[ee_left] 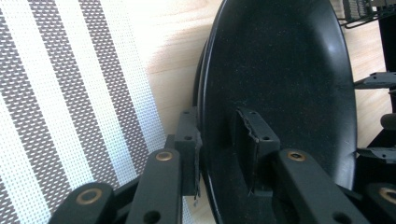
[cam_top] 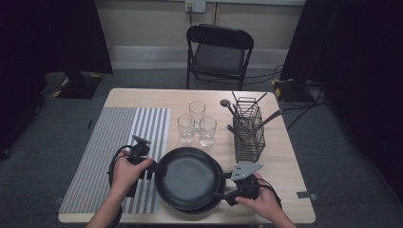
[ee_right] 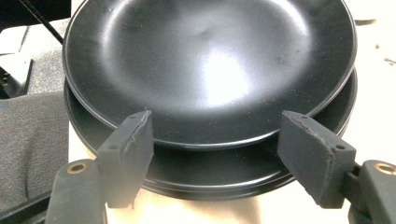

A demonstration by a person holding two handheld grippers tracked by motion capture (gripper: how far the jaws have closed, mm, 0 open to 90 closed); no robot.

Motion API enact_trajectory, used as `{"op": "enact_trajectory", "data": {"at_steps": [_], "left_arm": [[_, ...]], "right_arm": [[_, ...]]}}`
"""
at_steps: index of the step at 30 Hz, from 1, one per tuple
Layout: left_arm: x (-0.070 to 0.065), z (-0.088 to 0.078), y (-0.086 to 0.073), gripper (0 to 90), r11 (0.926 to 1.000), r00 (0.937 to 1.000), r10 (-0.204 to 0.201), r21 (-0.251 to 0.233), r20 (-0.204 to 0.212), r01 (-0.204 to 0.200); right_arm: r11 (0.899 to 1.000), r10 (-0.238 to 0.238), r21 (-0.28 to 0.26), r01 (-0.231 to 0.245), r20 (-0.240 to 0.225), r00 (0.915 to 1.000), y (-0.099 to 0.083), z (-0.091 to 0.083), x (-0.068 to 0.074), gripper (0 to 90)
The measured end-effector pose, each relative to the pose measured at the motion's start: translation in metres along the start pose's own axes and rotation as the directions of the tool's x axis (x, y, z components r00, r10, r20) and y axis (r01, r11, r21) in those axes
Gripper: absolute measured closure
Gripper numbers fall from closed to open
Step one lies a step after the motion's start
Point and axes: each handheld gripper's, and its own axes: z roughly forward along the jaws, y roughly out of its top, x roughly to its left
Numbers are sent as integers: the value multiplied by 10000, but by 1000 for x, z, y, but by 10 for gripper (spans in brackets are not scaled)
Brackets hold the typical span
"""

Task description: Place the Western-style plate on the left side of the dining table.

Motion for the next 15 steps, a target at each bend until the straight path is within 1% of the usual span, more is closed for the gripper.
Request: {"op": "enact_trajectory", "data": {"at_steps": [1, 2, 3, 4, 5, 6, 7, 9, 10, 11, 12, 13, 14, 15], "left_arm": [[0, -3, 0, 709, 10000, 9999, 47, -88, 136, -45], [-1, -4, 0, 709, 9997, 9997, -100, -204, 230, 105], [-1, -8, 1, 709, 9996, 9994, -26, -292, 338, 36], [-3, -10, 1, 711, 9994, 9989, -154, -318, 444, 168], [-3, -11, 1, 711, 9994, 9987, -119, -318, 500, 135], [-5, -13, 1, 711, 9995, 9992, 74, -296, 383, -63], [-5, -13, 1, 710, 9994, 9991, 149, -331, 408, -135], [-6, -15, 1, 710, 9992, 9985, 224, -328, 501, -208], [-6, -15, 1, 705, 9994, 9984, 182, -315, 530, -165], [-6, -14, 1, 696, 9989, 9979, 287, -387, 576, -265], [-6, -14, 0, 676, 9985, 9979, 274, -492, 586, -245], [-6, -14, 0, 676, 9980, 9977, 78, -633, 670, -35], [-6, -13, -1, 677, 9973, 9977, -9, -738, 681, 60], [-6, -14, -1, 677, 9970, 9978, 69, -772, 665, -18]], "right_arm": [[10000, 33, 16, -33, 0, 10000, 0, 1, 0, 263], [9999, -93, 120, 92, 17, 10000, 0, 2, 1, 253], [9998, -120, 167, 119, 57, 9999, 0, 3, 1, 253], [9997, -171, 188, 169, 105, 9998, -1, 4, 2, 254], [9995, -206, 248, 203, 123, 9997, 0, 4, 2, 253], [9994, -221, 284, 217, 129, 9997, 0, 5, 2, 253], [9993, -208, 311, 204, 103, 9997, 0, 5, 2, 253], [9994, -193, 297, 190, 104, 9998, -1, 5, 2, 253], [9993, -191, 317, 188, 117, 9997, -1, 5, 2, 253], [9993, -241, 305, 237, 127, 9996, -1, 5, 2, 252], [9993, -200, 307, 196, 130, 9997, -1, 6, 2, 250], [9994, -184, 303, 181, 114, 9998, 0, 6, 2, 248], [9994, -186, 303, 182, 114, 9998, 0, 6, 2, 247], [9993, -194, 309, 190, 135, 9997, 0, 6, 2, 247]]}}
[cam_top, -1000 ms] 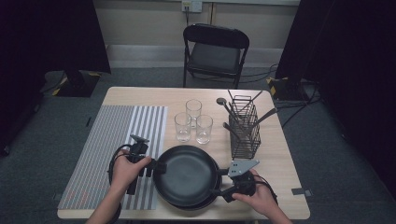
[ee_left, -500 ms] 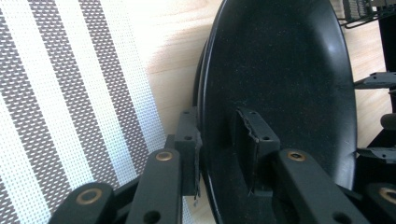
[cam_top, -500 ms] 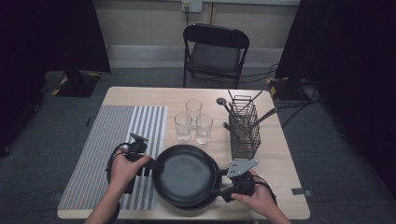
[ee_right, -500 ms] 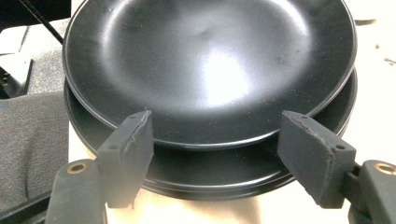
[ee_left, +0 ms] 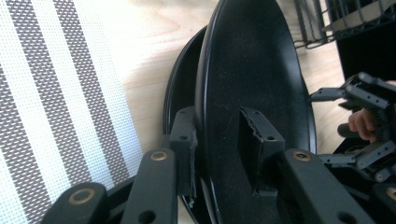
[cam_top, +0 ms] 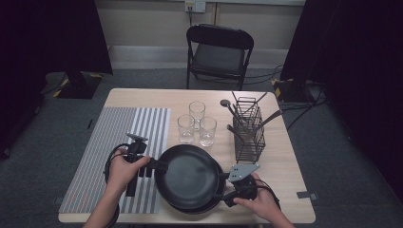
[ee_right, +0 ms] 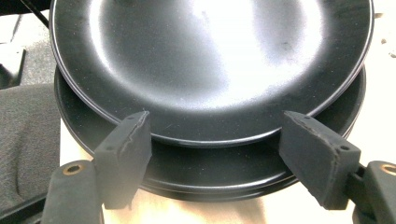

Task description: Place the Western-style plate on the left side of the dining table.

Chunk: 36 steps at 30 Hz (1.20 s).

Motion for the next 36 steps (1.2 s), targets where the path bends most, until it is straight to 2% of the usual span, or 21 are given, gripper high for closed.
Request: {"op": "enact_trajectory", "data": {"at_steps": [1, 2, 5, 6, 8, 9, 12, 13, 14, 16, 19, 20, 23, 24, 26, 29, 32, 33, 35, 36], "left_arm": [[-1, 0, 0, 677, 9999, 9999, -106, 36, 132, 106], [-2, -1, 0, 677, 10000, 10000, 26, 2, -48, -26], [-5, 1, -1, 676, 9998, 9995, 193, -90, -253, -196], [-4, 2, -1, 676, 9992, 9985, 382, -103, -388, -386], [-5, 3, -2, 676, 9994, 9989, 327, -86, -327, -330], [-4, 2, -2, 676, 9986, 9977, 534, 31, -422, -534], [-6, 2, 0, 676, 9990, 9985, 427, 150, -351, -422], [-6, 1, 1, 677, 9985, 9979, 504, 249, -413, -494], [-7, 1, 1, 677, 9988, 9988, 388, 325, -308, -378], [-9, 0, 4, 691, 9965, 9968, 646, 553, -477, -619], [-12, 0, 5, 694, 9951, 9958, 681, 759, -617, -633], [-13, 0, 5, 696, 9962, 9966, 532, 726, -632, -485], [-14, 1, 7, 737, 9937, 9933, 770, 885, -866, -693], [-14, 1, 8, 737, 9917, 9921, 904, 990, -864, -818], [-14, 1, 10, 738, 9902, 9925, 896, 1144, -829, -798], [-16, -1, 12, 743, 9885, 9911, 1058, 1172, -812, -959], [-20, -3, 14, 759, 9885, 9918, 1032, 1183, -758, -938], [-21, -5, 15, 761, 9843, 9894, 1235, 1363, -766, -1123], [-23, -6, 16, 771, 9871, 9926, 973, 1343, -724, -870], [-24, -6, 16, 773, 9878, 9929, 969, 1287, -686, -875]], "right_arm": [[10000, -33, -6, 33, 11, 10000, 0, 0, 0, 247], [10000, -44, 21, 44, 28, 10000, 0, 0, 0, 247], [10000, -45, -23, 45, 3, 10000, 0, 0, 0, 244], [10000, -26, -24, 26, -6, 10000, 0, 0, 0, 243], [10000, 4, -65, -5, -25, 10000, -1, 0, -1, 242], [10000, 32, -60, -32, -28, 10000, -1, 0, 0, 242], [10000, -40, -60, 39, -33, 10000, -1, 0, -1, 241], [10000, -54, -41, 54, -11, 10000, -1, 0, 0, 241], [10000, -84, -17, 84, 1, 10000, -1, 0, 0, 241], [9999, -163, 11, 163, 22, 9999, 0, 0, 0, 241], [9998, -206, 60, 205, 69, 9998, 0, 1, 1, 242], [9998, -207, 61, 207, 67, 9998, 0, 1, 1, 242], [9998, -206, 43, 206, 64, 9998, 0, 1, 1, 242], [9998, -204, 33, 204, 54, 9998, -1, 1, 1, 241], [9997, -223, 39, 223, 68, 9997, -1, 1, 1, 242], [9995, -304, 73, 303, 115, 9995, 0, 1, 1, 242], [9990, -423, 116, 421, 168, 9990, 0, 1, 3, 246], [9988, -480, 144, 477, 182, 9987, 0, 1, 3, 251], [9988, -474, 139, 471, 215, 9986, -1, 2, 3, 255], [9989, -461, 138, 458, 218, 9987, -1, 2, 3, 258]]}}
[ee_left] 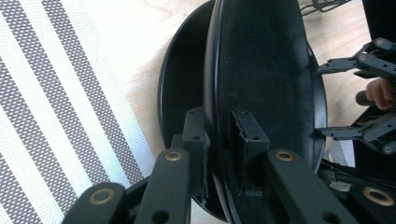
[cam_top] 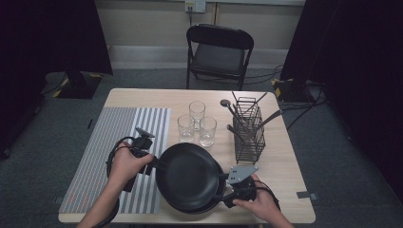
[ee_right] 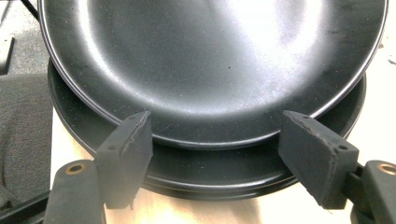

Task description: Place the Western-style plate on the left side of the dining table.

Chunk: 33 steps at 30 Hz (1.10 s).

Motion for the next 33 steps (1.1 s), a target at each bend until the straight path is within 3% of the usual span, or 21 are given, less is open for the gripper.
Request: {"op": "enact_trajectory", "data": {"at_steps": [5, 16, 21, 23, 32, 33], "left_arm": [[-4, -8, 2, 795, 10000, 10000, -48, 22, 83, 48], [-14, -9, 5, 789, 10000, 9990, 74, 63, -441, -71], [-17, -8, 5, 785, 9999, 9991, 11, -107, -423, -16], [-16, -8, 6, 780, 9996, 9983, 278, -12, -507, -279], [-16, -6, 7, 770, 9999, 9989, 141, 79, -439, -137], [-16, -5, 8, 770, 10000, 9990, -44, 14, -451, 44]], "right_arm": [[10000, -12, 0, 12, 10, 10000, 0, 3, 1, 279], [10000, 6, 51, -6, 44, 10000, 0, 5, 2, 281], [10000, 30, 34, -30, -16, 10000, 0, 5, 1, 292], [10000, 24, 22, -24, -13, 10000, 0, 5, 2, 292], [10000, 7, -10, -7, -7, 10000, -1, 5, 2, 292], [10000, 4, -3, -4, -9, 10000, 0, 5, 2, 292]]}}
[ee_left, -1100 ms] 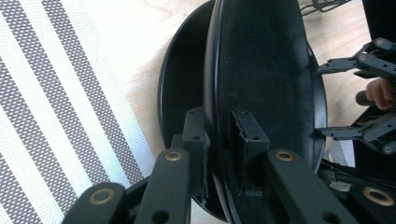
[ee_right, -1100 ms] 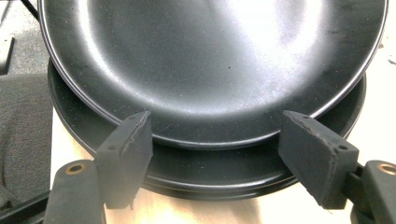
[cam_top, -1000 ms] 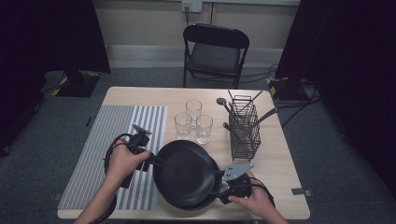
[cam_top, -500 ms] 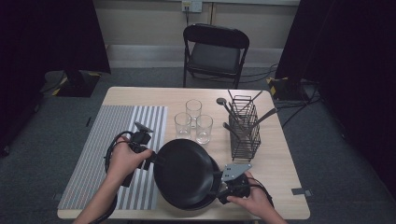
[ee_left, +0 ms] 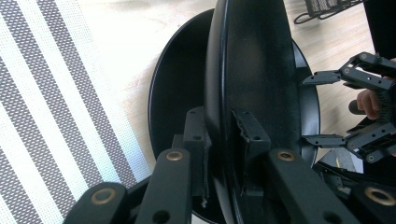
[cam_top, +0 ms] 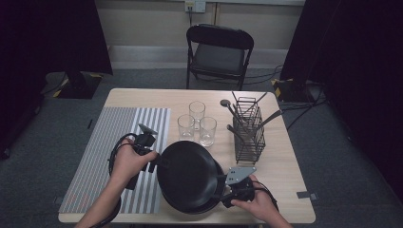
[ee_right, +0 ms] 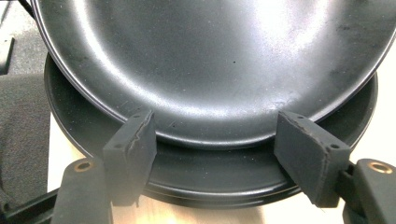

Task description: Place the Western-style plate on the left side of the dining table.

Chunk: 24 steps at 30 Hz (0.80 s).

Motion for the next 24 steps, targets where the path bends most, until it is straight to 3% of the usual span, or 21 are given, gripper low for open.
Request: {"op": "enact_trajectory", "data": {"at_steps": [7, 15, 19, 24], "left_arm": [[0, 1, 1, 757, 9995, 9994, 308, 66, -134, -307], [1, -3, 2, 784, 9992, 9996, 13, 407, 277, -25], [-3, -5, 3, 813, 9980, 9988, 158, 611, 472, -186], [-10, -6, 9, 816, 9974, 9996, 226, 686, 190, -239]], "right_arm": [[10000, 16, -17, -16, 4, 10000, 0, 0, 0, 292], [9999, 68, -120, -68, 40, 10000, -2, 0, 1, 291], [9989, -453, -127, 456, 213, 9987, 3, -5, 2, 214], [9974, -192, -680, 220, 409, 9990, 4, -18, 0, 147]]}}
